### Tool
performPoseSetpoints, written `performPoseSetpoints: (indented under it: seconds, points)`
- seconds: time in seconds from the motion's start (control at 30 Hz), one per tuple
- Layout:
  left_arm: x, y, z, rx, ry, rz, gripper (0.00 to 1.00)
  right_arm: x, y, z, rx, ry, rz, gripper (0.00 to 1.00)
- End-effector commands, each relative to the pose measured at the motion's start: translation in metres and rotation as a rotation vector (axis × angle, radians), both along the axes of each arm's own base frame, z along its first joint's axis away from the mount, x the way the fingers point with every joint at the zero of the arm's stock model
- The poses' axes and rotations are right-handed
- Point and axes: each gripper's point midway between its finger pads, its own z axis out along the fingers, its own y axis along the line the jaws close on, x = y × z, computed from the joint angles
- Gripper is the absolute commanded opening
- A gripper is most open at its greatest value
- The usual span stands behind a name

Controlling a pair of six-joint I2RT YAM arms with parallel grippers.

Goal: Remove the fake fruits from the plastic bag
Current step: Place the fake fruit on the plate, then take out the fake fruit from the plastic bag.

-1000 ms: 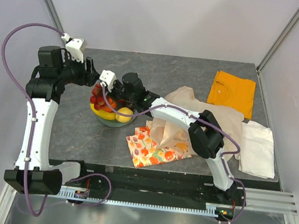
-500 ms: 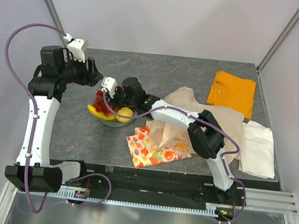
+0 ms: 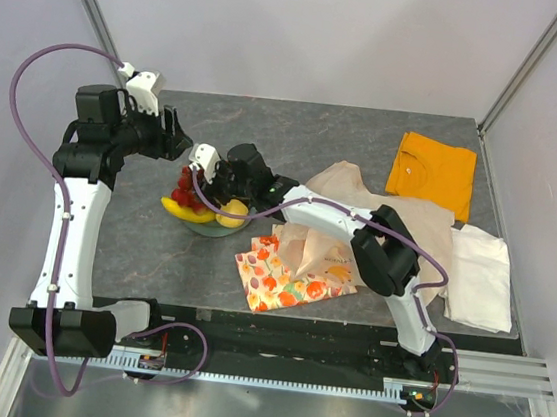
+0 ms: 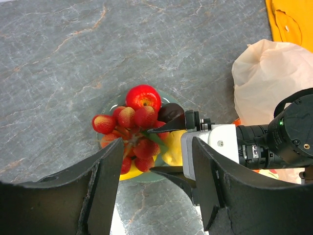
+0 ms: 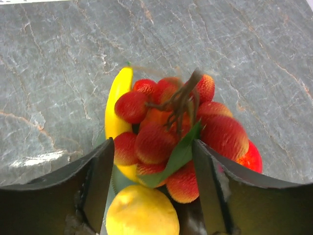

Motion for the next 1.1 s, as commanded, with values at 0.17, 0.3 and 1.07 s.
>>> performPoseSetpoints:
  seconds: [0.17, 0.3, 1.07]
  points:
    - [0.009, -0.008, 0.016, -0.050, -0.054, -0.026, 0.65, -0.015, -0.011, 0.097, 0.123, -0.042, -0.006, 0.84]
    - [0.014, -0.010, 0.021, -0.062, -0.068, -0.031, 0.65, -0.021, -0.019, 0.110, 0.132, -0.018, -0.014, 0.85]
    - [-0.093, -0.182, 0.012, -0.130, 0.024, -0.872, 0.77, -0.047, -0.331, 0.186, -0.267, -0.100, -0.398, 0.68]
